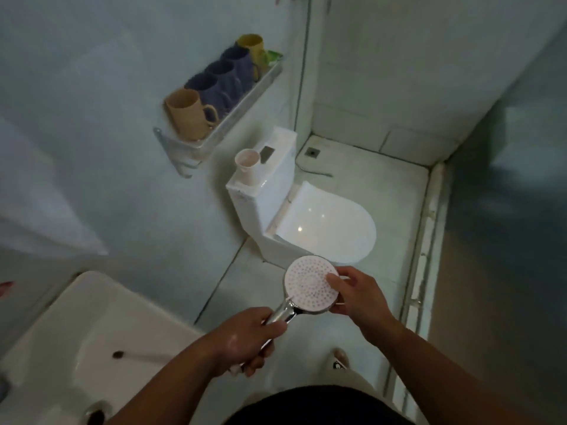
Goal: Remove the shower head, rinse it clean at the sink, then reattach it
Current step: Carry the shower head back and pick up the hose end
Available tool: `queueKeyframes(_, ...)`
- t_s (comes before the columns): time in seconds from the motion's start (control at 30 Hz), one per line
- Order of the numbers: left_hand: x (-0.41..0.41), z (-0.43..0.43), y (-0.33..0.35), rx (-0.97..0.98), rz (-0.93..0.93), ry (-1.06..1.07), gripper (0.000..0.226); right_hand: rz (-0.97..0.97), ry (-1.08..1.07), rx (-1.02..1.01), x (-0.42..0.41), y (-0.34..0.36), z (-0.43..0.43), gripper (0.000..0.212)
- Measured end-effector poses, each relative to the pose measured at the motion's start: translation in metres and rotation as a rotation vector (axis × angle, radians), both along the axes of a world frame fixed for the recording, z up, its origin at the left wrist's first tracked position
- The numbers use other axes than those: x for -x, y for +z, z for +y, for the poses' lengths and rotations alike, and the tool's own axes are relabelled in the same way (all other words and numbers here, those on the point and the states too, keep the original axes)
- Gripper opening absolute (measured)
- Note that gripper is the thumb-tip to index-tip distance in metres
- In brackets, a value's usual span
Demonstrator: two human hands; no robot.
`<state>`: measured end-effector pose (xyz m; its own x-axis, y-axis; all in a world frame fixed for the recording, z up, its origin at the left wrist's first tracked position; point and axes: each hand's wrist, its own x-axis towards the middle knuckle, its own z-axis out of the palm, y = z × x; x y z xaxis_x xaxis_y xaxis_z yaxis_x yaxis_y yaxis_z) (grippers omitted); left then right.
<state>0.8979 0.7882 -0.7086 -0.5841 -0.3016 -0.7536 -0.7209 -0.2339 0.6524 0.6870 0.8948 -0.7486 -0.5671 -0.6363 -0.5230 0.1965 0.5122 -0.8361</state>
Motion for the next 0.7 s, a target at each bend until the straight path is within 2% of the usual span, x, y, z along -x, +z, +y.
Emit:
queueKeyframes(0.33, 0.279, 0.024, -0.013, -0.158, 0.000, -0.185, 0.017, 0.039, -0.323, -0.026, 0.242, -0.003, 0.069, 0.009)
queueKeyframes(0.57, 0.420, -0.006, -0.017, -0.153, 0.053, -0.187, 0.018, 0.072, -0.448, 0.021, 0.365, -0.005, 0.038, 0.018)
queueKeyframes(0.7, 0.497, -0.036, -0.031, -0.167, 0.102, -0.146, 0.020, 0.107, -0.439, -0.013, 0.436, 0.000, 0.001, 0.020)
